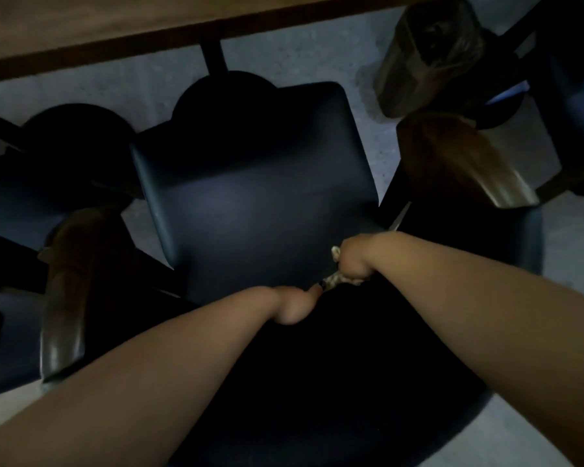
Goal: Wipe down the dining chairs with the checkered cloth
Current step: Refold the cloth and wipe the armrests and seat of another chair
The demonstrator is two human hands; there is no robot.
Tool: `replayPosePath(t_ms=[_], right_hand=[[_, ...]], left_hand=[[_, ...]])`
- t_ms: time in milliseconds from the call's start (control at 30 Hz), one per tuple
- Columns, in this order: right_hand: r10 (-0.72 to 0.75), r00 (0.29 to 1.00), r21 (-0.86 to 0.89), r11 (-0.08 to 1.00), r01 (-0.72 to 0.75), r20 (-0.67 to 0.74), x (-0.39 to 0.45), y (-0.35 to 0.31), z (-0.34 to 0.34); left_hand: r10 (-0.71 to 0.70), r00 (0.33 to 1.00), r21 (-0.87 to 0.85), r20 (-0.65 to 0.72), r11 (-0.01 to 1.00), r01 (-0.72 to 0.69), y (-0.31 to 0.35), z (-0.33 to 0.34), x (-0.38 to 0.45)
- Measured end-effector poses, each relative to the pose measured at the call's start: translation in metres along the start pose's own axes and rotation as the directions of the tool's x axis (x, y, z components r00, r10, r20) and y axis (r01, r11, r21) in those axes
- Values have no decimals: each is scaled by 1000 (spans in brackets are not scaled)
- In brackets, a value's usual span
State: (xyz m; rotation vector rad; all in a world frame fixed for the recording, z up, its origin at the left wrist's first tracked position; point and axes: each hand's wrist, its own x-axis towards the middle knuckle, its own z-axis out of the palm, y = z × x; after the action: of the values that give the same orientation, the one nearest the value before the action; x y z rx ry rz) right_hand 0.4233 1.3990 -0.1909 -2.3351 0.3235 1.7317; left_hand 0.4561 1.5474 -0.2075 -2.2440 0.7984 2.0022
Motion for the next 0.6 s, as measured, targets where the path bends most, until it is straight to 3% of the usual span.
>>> replayPosePath(t_ms=[267,600], right_hand=[[2,999,79,997,-6,40,-23,-29,59],[110,992,219,968,-120,58,-35,-40,81]], left_hand=[[-25,986,73,163,997,14,-32,50,-16],[17,988,-6,154,1000,-16,-45,77,-13]])
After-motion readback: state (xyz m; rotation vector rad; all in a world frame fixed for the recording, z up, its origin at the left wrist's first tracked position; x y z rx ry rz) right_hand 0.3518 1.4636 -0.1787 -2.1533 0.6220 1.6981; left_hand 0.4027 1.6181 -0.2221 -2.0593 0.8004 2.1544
